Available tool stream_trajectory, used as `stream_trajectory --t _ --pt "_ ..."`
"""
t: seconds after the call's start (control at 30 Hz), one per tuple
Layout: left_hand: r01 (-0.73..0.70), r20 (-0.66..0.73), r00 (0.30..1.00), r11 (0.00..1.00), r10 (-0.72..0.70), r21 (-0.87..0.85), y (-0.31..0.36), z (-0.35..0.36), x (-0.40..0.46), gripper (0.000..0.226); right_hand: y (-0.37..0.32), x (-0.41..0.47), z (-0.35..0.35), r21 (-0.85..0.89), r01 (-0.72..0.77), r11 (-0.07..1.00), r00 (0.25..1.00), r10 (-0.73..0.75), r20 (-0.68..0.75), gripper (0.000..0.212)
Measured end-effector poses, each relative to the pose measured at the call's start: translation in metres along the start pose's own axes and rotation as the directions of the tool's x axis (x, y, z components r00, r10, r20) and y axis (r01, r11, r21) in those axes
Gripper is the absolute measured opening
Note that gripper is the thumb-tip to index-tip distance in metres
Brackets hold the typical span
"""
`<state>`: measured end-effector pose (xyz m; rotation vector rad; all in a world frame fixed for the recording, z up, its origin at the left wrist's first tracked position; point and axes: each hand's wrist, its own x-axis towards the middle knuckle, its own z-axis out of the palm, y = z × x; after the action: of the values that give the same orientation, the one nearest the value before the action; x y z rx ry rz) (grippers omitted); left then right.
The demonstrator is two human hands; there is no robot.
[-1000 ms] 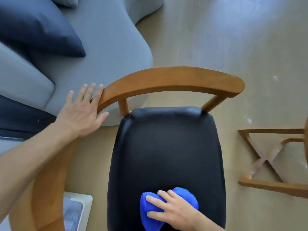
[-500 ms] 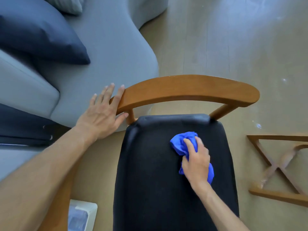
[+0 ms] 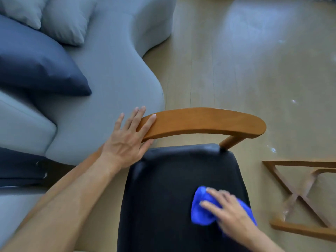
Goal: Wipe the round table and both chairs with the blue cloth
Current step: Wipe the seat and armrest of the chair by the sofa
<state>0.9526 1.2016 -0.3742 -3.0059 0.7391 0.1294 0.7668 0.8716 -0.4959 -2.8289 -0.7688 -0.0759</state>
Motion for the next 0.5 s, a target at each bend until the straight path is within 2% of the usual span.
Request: stream_trajectory --t 0.07,0.17,0.23,0.27,0.33,0.4,0.5 --pt "-0.020 -0.046 0.999 0.999 0.021 0.025 -0.001 0.005 -0.001 0.066 0.028 0.025 0.000 0.055 -0.285 0.957 0.957 0.287 -0.034 0.065" --pt "-0.022 -0.067 0.997 0.999 0.024 0.026 -0.001 0.007 -0.001 0.066 0.016 0.067 0.013 0.174 -0.635 0.753 0.755 0.652 -0.065 0.062" --pt "-0.020 -0.070 0.997 0.999 0.023 0.040 -0.001 0.008 0.000 0.065 -0.015 0.087 0.019 0.241 -0.719 0.651 0.650 0.754 -0.097 0.056" --pt "-0.019 -0.070 0.997 0.999 0.022 0.048 -0.001 0.008 0.000 0.065 -0.035 0.092 0.023 0.271 -0.713 0.646 0.648 0.755 -0.096 0.056" --pt "-0.020 -0.072 0.997 0.998 0.024 0.056 -0.002 0.008 -0.001 0.065 -0.084 0.095 0.037 0.308 -0.604 0.735 0.754 0.652 -0.079 0.057" --pt "-0.017 -0.070 0.997 0.999 0.020 0.051 -0.001 0.007 -0.001 0.065 -0.137 0.086 0.052 0.301 -0.431 0.851 0.883 0.466 -0.052 0.052" --pt "-0.019 -0.064 0.998 0.998 0.022 0.055 -0.001 0.007 0.000 0.067 -0.194 0.059 0.060 0.316 -0.194 0.929 0.975 0.219 -0.043 0.026"
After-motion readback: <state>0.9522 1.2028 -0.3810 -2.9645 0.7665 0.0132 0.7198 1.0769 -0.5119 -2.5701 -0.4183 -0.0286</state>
